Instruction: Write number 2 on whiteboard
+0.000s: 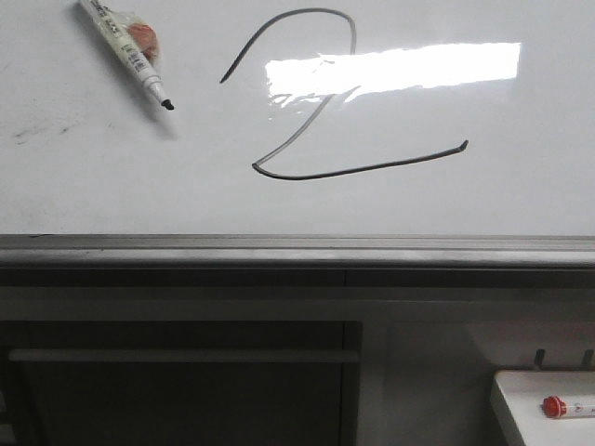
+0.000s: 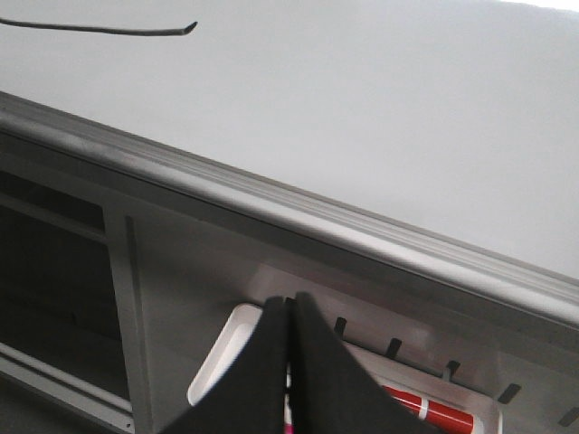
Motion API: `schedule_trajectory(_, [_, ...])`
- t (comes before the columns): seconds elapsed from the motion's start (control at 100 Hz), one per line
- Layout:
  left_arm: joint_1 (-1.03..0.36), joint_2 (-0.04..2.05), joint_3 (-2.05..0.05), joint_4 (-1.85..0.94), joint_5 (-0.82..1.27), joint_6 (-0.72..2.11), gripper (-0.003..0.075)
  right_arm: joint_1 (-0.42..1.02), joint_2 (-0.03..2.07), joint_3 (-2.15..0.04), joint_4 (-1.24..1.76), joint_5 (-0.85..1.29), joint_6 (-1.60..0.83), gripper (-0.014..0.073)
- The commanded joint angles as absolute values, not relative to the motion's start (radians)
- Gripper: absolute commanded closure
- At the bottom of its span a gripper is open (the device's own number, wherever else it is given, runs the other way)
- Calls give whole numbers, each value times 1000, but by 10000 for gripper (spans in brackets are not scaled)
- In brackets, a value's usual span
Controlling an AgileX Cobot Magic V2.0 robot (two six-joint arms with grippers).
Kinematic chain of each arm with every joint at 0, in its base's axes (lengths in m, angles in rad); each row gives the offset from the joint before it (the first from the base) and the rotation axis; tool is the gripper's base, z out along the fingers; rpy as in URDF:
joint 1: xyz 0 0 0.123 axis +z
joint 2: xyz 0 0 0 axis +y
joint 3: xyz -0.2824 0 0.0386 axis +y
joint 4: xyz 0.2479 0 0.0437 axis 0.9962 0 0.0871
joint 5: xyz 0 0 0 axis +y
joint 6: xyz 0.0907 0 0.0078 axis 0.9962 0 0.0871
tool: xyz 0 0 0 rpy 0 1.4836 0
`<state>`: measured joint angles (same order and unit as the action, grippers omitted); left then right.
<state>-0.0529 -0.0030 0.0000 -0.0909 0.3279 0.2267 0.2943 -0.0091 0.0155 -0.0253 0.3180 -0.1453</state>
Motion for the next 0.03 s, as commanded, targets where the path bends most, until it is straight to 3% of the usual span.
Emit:
schedule_trajectory(0.0, [-51, -31, 12, -95, 256, 217, 741, 289, -29, 39, -41, 299, -143, 664])
schedule_trajectory(0.02, [-51, -31, 12, -95, 256, 217, 741, 289, -29, 39, -41, 299, -143, 664])
